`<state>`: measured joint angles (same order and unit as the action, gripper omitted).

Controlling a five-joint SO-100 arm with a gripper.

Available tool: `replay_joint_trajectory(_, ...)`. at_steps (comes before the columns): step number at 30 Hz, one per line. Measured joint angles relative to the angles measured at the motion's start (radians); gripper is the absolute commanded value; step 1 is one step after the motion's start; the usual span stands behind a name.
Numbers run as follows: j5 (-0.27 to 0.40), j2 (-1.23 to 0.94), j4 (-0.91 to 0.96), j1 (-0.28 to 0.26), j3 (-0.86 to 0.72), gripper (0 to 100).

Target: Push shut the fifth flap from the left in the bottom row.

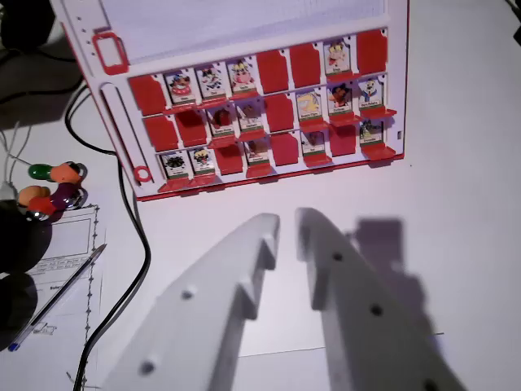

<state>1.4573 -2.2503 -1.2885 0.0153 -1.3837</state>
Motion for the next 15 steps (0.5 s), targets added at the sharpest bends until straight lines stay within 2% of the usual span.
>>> replay_joint_trajectory(15, -0.037, -0.058, -0.100, -0.005, 0.000, 2)
